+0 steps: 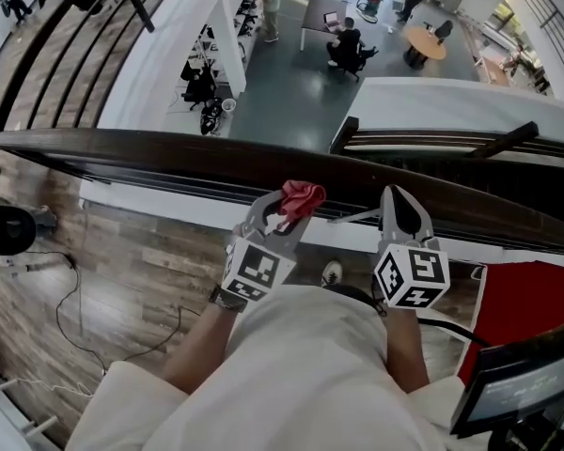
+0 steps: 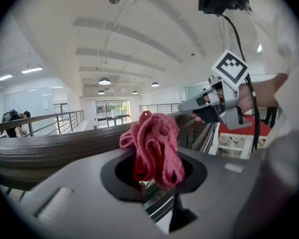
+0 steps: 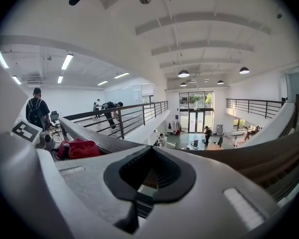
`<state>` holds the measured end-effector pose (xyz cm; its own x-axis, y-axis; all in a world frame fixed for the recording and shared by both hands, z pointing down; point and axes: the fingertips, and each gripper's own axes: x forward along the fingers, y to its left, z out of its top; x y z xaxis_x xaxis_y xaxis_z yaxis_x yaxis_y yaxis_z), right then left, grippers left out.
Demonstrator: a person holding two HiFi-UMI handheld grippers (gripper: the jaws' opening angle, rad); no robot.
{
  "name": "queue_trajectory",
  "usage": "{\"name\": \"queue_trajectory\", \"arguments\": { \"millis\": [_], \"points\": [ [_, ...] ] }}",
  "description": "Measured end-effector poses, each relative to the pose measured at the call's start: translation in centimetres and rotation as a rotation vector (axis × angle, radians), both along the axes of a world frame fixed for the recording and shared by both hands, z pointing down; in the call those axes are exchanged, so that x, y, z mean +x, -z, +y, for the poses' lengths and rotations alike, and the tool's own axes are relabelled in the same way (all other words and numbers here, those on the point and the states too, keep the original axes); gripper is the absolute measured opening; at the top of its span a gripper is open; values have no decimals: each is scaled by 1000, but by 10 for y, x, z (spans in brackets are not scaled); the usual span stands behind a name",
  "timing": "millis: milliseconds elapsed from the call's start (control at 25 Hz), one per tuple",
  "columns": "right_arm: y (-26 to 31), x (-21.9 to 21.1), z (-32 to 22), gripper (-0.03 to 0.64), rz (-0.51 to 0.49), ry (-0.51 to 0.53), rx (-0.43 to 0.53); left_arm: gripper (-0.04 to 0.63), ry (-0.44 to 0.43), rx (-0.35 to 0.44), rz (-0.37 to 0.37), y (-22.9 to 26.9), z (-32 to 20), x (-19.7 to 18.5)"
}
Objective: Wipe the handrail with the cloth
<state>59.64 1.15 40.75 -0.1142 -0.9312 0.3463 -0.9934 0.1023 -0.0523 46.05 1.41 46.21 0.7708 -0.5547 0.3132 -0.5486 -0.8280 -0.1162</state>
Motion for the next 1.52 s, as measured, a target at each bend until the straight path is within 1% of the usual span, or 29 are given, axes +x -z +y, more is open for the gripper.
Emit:
{"name": "queue_trajectory", "arguments": {
  "millis": [120, 320, 520, 600, 800, 920, 1040, 1160, 1320, 1520],
  "points": [
    [-1, 11, 3, 3, -20, -17, 3, 124, -3, -16, -5, -8, 4, 7],
    [-5, 24, 10, 3, -41, -53, 8, 125, -42, 4, -10, -2, 8, 20],
    [-9, 39, 19, 3, -56, -78, 5, 126, -59, 12, -22, -2, 14, 39],
    [-9, 44, 21, 3, -67, -80, 7, 126, -58, -1, -19, -1, 17, 49],
    [-5, 53, 23, 3, -99, -82, 16, 126, -22, -76, 15, 1, 25, 73],
    [-3, 65, 25, 3, -73, -91, 28, 126, -14, -106, 43, 0, 28, 87],
    [-4, 76, 25, 3, -50, -87, 36, 126, 4, -106, 49, -3, 30, 98],
    [-3, 79, 27, 3, -52, -56, 38, 127, 28, -86, 44, -1, 33, 110],
    [-2, 66, 30, 3, -66, 28, 47, 127, 78, -65, 53, 0, 35, 121],
    [2, 57, 31, 3, -49, 130, 67, 129, 162, -59, 66, 4, 37, 130]
  ]
}}
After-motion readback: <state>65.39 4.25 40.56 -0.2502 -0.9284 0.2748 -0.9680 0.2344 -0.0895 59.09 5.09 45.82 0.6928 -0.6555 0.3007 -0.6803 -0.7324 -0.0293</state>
